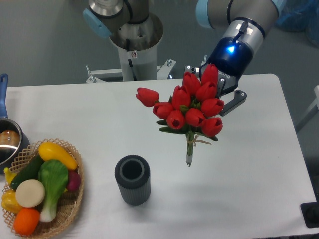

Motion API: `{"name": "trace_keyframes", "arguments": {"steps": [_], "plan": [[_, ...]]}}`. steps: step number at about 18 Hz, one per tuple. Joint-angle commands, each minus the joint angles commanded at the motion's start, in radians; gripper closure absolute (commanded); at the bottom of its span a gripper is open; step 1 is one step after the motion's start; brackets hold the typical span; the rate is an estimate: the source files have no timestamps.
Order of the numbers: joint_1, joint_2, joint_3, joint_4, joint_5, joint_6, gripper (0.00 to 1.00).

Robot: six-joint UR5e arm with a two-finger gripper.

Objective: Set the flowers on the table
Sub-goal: 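Carry the red tulip bouquet with the gripper away from the vase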

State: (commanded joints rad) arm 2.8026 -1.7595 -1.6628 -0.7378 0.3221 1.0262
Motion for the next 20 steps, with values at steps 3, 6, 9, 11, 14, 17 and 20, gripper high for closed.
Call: {"name": "trace_keyframes", "arguments": {"steps": [3, 6, 9, 11, 14, 17, 20], "plan": [[-0.002, 0.003, 0.006, -0.002, 0.037, 0.000, 0.57], [0.000, 0.024, 0.000, -0.005, 0.144, -0.003, 0.57], [0.000, 0.049, -0.008, -0.006, 0.279, -0.002, 0.57], [-0.003, 0.063, -0.014, -0.008, 0.374, -0.002, 0.57], [-0.008, 0.066, -0.020, -0.009, 0.507, 0.000, 0.57], [-0.034, 0.049, -0.057, -0.017, 0.707, 0.046, 0.58], [-0.078, 0.023, -0.098, -0.025, 0.781, 0.109, 0.58]]}}
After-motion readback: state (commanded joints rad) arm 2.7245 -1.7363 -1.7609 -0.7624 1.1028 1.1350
